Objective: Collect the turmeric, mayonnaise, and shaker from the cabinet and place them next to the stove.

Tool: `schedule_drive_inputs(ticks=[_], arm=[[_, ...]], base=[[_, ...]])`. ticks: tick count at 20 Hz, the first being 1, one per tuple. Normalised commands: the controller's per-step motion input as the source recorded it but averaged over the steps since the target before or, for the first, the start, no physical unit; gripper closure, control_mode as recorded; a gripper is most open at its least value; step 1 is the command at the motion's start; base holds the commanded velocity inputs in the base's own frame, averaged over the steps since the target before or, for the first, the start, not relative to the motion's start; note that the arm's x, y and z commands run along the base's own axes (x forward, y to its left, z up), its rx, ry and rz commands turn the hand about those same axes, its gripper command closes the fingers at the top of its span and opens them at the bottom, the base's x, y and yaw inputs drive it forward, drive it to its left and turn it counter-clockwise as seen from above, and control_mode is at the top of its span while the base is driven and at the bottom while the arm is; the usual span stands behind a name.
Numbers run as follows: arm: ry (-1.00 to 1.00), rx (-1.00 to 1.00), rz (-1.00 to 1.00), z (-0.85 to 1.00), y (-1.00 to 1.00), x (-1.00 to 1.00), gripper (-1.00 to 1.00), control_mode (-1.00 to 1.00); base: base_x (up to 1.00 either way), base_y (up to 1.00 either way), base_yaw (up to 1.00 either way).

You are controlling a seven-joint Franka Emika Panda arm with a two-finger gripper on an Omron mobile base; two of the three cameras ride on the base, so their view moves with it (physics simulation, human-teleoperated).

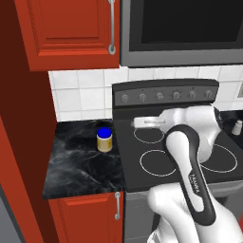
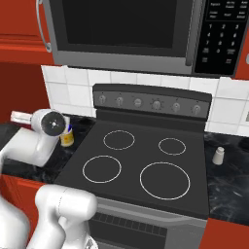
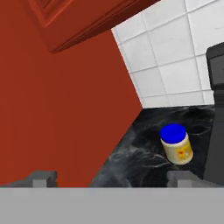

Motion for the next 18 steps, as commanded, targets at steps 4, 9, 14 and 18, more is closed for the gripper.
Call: schedule_drive_inputs(ticks=[4, 9, 14, 18], arm=[[0.3, -0.19, -0.29, -0.1, 0.0, -0.55, -1.0, -1.0], [0.08, -0.22, -0.24, -0.56, -0.12, -0.86, -1.0, -1.0], [0.0, -0.22, -0.21, -0.23, -0.44, -0.73, -1.0, -1.0], [0.0, -0.22, -0.16, -0.02, -0.55, -0.51, -1.0, -1.0]], base=[[0.0, 0.0, 0.0], [0.0, 0.0, 0.0], [0.0, 0.0, 0.0], [0.0, 0.0, 0.0]])
